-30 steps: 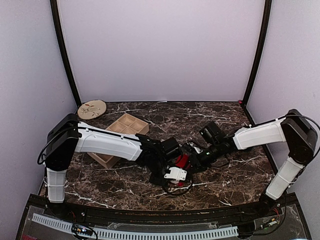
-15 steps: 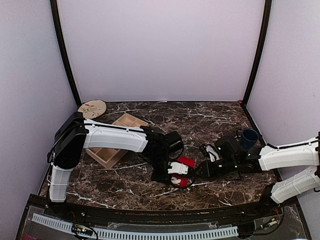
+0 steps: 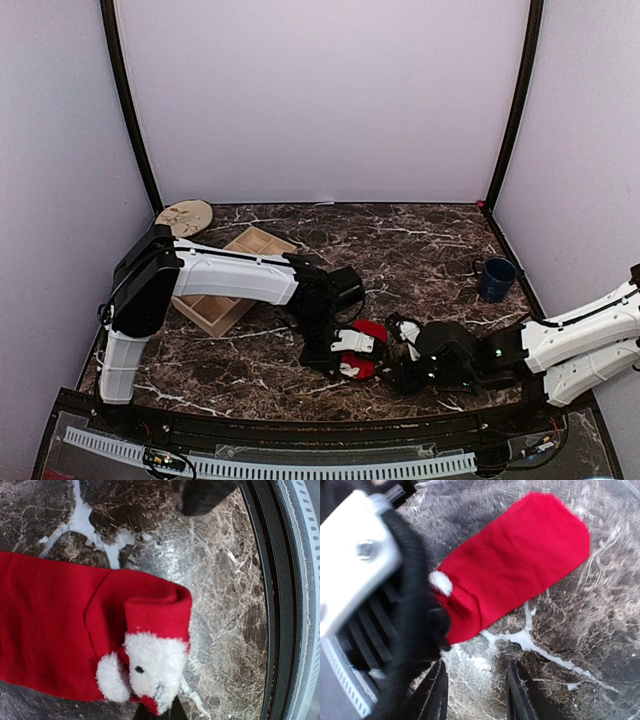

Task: Roll the socks
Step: Roll the sock at the center of the board.

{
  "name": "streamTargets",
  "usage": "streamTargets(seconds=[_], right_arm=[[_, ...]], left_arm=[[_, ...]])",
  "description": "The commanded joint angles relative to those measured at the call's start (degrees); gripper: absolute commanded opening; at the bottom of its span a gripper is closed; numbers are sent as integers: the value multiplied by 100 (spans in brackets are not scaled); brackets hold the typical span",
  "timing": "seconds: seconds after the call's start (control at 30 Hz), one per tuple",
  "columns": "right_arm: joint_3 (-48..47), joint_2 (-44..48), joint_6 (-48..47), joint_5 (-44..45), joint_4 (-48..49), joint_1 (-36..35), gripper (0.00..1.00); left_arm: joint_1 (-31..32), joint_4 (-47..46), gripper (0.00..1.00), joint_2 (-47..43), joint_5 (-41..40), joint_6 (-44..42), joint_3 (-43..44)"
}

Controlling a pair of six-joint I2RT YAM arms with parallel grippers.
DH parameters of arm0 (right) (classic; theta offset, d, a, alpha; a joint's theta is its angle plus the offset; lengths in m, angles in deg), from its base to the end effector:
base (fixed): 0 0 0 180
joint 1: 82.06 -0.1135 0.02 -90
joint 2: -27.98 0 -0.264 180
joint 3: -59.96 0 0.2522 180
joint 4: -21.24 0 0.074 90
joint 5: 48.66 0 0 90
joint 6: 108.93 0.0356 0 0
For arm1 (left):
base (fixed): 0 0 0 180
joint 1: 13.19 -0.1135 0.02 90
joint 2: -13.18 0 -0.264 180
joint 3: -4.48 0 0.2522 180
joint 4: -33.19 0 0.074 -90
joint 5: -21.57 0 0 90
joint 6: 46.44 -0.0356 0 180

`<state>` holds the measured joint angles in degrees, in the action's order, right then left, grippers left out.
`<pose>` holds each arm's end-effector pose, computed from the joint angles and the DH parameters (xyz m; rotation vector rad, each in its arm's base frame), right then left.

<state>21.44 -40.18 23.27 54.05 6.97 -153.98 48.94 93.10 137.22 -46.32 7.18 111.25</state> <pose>0.0755 0.2061 0.1584 -0.5122 2.3795 0.7207 0.1903 -0.3885 0.1531 2.2730 1.8729 -0.6345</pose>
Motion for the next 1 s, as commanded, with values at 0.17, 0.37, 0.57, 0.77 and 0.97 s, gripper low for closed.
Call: streamTargets(seconds=[0.17,0.37,0.57,0.77,0.97], right_arm=[[-143,-206,-438,2047,380,-1179,38],[-640,-991,-754,2740,130,-1896,39],[-977,-1608,-1053,3268,116,-2249,42],[-959,-1781,-1377,3532,236,-2250,48],[-1015,-2149,-1647,3837,480,-2226,64]], left_arm=[[-90,265,0,48,550,43,-94],[-245,314,0,89,758,48,-37],[-332,394,0,204,824,41,155],[-333,401,0,271,882,41,199],[-333,421,0,312,1026,2,247]])
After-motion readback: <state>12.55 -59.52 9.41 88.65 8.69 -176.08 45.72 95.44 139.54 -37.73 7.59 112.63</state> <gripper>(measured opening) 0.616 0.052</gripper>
